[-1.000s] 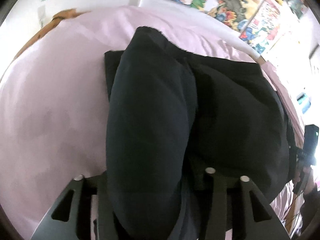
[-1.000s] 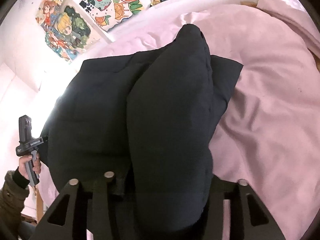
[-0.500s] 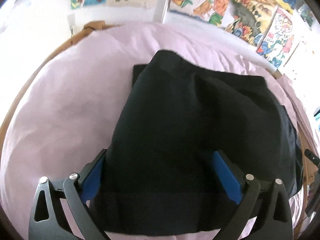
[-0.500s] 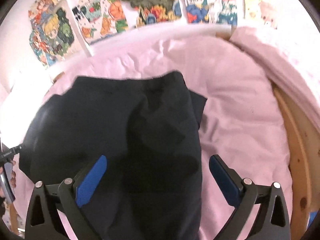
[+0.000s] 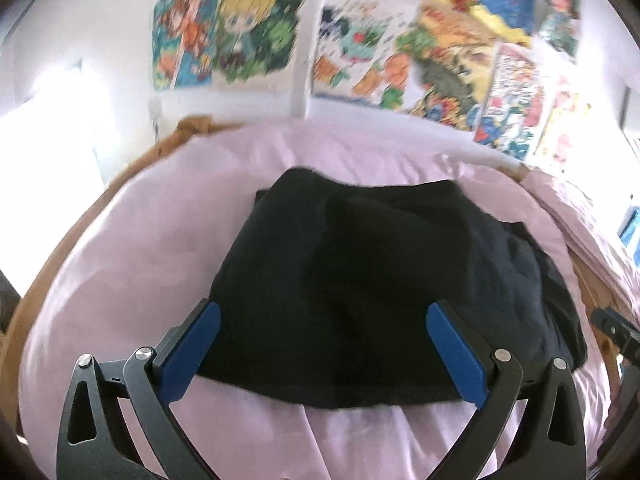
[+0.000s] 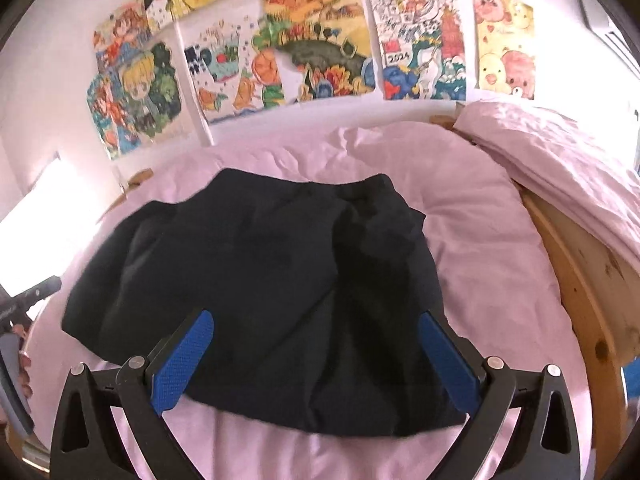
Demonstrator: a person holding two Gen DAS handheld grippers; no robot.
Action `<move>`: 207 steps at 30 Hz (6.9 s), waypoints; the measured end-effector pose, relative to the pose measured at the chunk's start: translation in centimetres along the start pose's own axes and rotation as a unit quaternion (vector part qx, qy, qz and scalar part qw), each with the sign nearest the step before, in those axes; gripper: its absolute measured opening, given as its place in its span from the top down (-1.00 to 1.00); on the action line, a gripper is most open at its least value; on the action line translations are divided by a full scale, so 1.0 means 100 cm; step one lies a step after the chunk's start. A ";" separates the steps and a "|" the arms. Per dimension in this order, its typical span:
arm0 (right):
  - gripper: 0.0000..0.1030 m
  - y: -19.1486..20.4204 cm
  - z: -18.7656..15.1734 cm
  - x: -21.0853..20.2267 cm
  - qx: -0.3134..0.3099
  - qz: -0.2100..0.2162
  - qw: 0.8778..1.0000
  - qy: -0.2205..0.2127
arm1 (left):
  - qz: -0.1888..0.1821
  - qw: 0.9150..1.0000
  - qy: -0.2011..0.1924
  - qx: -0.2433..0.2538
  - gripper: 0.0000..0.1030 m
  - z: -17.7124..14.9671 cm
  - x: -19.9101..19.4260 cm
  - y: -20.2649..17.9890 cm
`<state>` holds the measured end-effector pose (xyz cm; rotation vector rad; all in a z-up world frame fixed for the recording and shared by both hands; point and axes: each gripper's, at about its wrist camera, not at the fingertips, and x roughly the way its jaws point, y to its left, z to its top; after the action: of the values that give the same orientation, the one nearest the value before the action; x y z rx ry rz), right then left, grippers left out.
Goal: Fold large clothes
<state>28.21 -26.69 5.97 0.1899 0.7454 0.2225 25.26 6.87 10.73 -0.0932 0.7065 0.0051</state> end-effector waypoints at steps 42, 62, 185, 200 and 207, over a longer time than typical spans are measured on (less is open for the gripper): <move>-1.00 0.083 -0.145 -0.145 -0.043 -0.007 0.985 -0.167 | -0.025 0.986 -0.149 0.072 -0.97 -0.144 -0.139 -0.046; -1.00 0.093 -0.180 -0.149 -0.054 -0.017 0.984 -0.167 | 0.002 0.989 -0.127 0.075 -0.97 -0.181 -0.130 -0.042; -1.00 0.093 -0.184 -0.135 -0.045 -0.012 0.990 -0.135 | 0.017 0.990 -0.117 0.082 -0.97 -0.186 -0.122 -0.031; -1.00 0.093 -0.184 -0.135 -0.044 -0.011 0.990 -0.135 | 0.048 0.989 -0.112 0.079 -0.97 -0.187 -0.126 -0.020; -1.00 0.093 -0.184 -0.134 -0.043 -0.012 0.990 -0.135 | 0.050 0.989 -0.113 0.083 -0.97 -0.188 -0.125 -0.022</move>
<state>4.76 -19.65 3.74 0.1253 0.4673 0.2018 3.68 3.34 4.83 0.1019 0.4829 0.0511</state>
